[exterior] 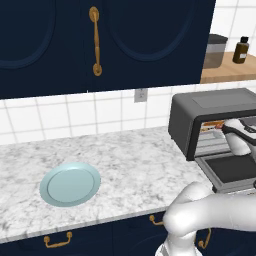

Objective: Pick up the kebab skewer and baguette bread, and place them inside the toaster oven. Close the toaster oven door and start by setting the timer.

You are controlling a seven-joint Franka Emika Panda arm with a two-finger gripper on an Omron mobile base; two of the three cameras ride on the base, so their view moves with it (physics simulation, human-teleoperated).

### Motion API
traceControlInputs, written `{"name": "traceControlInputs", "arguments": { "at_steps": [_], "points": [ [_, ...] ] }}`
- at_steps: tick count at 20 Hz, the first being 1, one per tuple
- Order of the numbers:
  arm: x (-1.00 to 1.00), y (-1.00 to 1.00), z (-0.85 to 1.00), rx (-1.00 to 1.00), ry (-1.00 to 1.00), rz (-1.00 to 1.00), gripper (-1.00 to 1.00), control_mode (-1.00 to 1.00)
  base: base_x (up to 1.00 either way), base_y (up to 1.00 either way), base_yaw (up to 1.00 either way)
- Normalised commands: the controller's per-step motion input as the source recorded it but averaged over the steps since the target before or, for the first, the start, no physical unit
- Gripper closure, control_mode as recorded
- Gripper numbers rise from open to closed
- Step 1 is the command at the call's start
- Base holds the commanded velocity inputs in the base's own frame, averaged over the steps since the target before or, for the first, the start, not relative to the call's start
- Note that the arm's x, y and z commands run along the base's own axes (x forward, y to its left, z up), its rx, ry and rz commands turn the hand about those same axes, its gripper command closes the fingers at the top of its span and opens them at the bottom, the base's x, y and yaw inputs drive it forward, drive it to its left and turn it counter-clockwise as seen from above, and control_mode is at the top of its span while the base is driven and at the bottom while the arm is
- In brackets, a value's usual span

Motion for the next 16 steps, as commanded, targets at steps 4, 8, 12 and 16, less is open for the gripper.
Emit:
{"name": "traceControlInputs", "arguments": {
  "at_steps": [4, 8, 12, 16],
  "points": [
    [0.19, 0.00, 0.00, 0.00, 0.00, 0.00, -1.00, -1.00, 0.00, 0.00, 0.00],
    [-0.19, 0.00, 0.00, 0.00, 0.00, 0.00, -1.00, -1.00, 0.00, 0.00, 0.00],
    [-0.56, 0.00, 0.00, 0.00, 0.00, 0.00, -1.00, -1.00, 0.00, 0.00, 0.00],
    [-0.62, 0.00, 0.03, 0.00, 0.00, 0.00, -1.00, -1.00, 0.00, 0.00, 0.00]
  ]
}}
